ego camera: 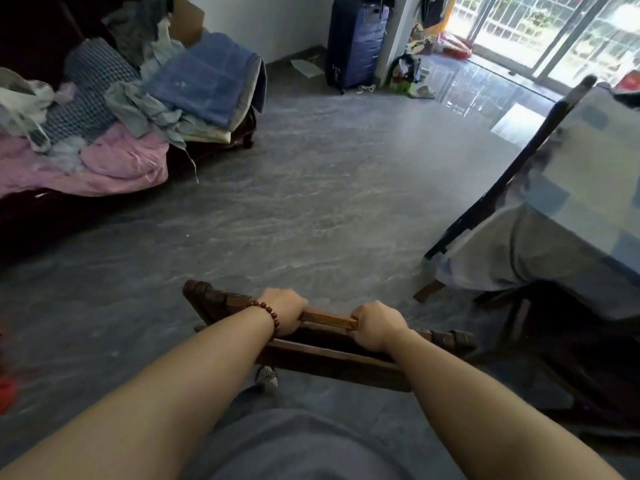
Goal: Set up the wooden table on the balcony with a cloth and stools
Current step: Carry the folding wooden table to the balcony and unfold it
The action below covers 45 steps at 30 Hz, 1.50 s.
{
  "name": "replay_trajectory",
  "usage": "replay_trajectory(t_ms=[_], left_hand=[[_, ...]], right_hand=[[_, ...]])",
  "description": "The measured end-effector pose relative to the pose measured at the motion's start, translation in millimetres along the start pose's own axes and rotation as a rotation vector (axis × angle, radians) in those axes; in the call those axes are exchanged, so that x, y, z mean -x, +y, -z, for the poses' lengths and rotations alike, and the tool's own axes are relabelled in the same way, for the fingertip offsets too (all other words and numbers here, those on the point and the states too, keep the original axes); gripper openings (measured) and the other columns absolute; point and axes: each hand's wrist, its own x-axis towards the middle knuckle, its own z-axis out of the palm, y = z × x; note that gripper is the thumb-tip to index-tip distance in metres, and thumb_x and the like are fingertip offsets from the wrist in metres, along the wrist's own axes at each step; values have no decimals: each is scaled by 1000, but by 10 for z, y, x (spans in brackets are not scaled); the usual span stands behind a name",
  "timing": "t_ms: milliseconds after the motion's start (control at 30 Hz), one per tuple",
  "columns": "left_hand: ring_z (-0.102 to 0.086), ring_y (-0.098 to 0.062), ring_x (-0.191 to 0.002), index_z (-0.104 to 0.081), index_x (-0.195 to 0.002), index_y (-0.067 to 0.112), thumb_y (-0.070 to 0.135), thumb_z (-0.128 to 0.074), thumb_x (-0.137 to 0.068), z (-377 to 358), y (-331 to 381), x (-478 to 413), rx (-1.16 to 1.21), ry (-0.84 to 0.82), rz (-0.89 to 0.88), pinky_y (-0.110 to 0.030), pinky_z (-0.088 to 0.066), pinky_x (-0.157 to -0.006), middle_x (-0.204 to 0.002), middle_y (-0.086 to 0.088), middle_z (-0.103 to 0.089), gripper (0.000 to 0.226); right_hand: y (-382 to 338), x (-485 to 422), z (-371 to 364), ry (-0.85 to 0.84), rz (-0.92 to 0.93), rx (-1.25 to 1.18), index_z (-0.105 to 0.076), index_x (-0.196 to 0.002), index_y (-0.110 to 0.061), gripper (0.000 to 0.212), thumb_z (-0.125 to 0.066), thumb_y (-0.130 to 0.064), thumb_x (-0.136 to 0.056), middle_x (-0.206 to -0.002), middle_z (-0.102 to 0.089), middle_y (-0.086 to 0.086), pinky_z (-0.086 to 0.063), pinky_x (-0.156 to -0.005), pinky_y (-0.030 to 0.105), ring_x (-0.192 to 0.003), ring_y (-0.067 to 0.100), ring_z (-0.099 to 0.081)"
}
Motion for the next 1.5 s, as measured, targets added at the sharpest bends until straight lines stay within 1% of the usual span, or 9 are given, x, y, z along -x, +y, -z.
replay_trajectory(t_ms=[100,233,400,500,667,867,1100,1367,1500], left_hand=[[-57,-29,-111,-58,-113,19,34,-47,-95,269,-312,-364,-1,-18,-15,-34,-46,-83,-119,-9,-61,26],[-57,-29,-111,-58,-114,18,35,-47,-95,627,-623,-800,-41,-2,-66,-34,-46,-81,-119,-9,-61,28],[-58,-29,-108,-58,-113,17,35,-46,-95,1088,-933,-1523,-112,3,-115,-35,-48,-80,-117,-8,-61,28],[-59,-28,-108,-60,-111,19,36,-49,-92,1403,-1083,-2047,-147,3,-132,-35,-49,-81,-116,-7,-62,28],[-60,-27,-106,-62,-109,19,33,-51,-90,1950,-1296,-2844,-142,-50,-122,-34,-49,-81,-115,-6,-63,26],[-60,-25,-104,-59,-110,19,36,-48,-93,2553,-1610,-3541,-125,-28,-120,-32,-48,-76,-112,-5,-62,26],[-60,-24,-103,-59,-109,19,41,-46,-94,3160,-2108,-4544,-127,7,-189,-32,-48,-79,-112,-4,-63,29],[-58,-28,-109,-56,-114,17,41,-45,-95,4051,-2738,-5589,-167,8,-267,-34,-46,-79,-118,-7,-60,33],[-58,-28,-108,-55,-113,16,41,-43,-96,4419,-2953,-6030,-222,9,-305,-34,-46,-77,-117,-7,-60,32]], right_hand=[[3,-386,299,-3,-28,-49,-61,-80,-24,13,-56,-35,-85,-84,-63,2,-49,-68,31,-81,25,-61],[97,-836,651,22,-39,-73,-57,-76,-25,12,-56,-33,-84,-80,-58,0,-42,-63,27,-74,24,-56],[356,-1452,1090,33,-50,-94,-61,-86,-22,14,-57,-35,-86,-89,-63,4,-46,-65,29,-83,27,-62],[567,-1867,1402,43,-51,-80,-64,-91,-18,18,-57,-35,-87,-90,-64,6,-48,-67,31,-84,28,-62],[929,-2512,1982,35,-52,-98,-65,-91,-17,18,-57,-33,-85,-89,-64,7,-46,-65,30,-85,30,-62],[1215,-3186,2745,43,-38,-66,-66,-89,-21,17,-55,-33,-85,-94,-67,8,-44,-66,28,-87,30,-63],[1512,-4060,3589,42,-102,-36,-65,-104,-20,24,-55,-33,-86,-103,-65,6,-44,-72,29,-93,28,-61],[1699,-4976,4510,115,-183,-74,-66,-96,-22,22,-55,-35,-82,-100,-66,6,-48,-76,31,-94,29,-63],[1818,-5347,4838,134,-210,-118,-67,-95,-23,21,-55,-36,-83,-98,-66,4,-44,-71,28,-91,28,-63]])
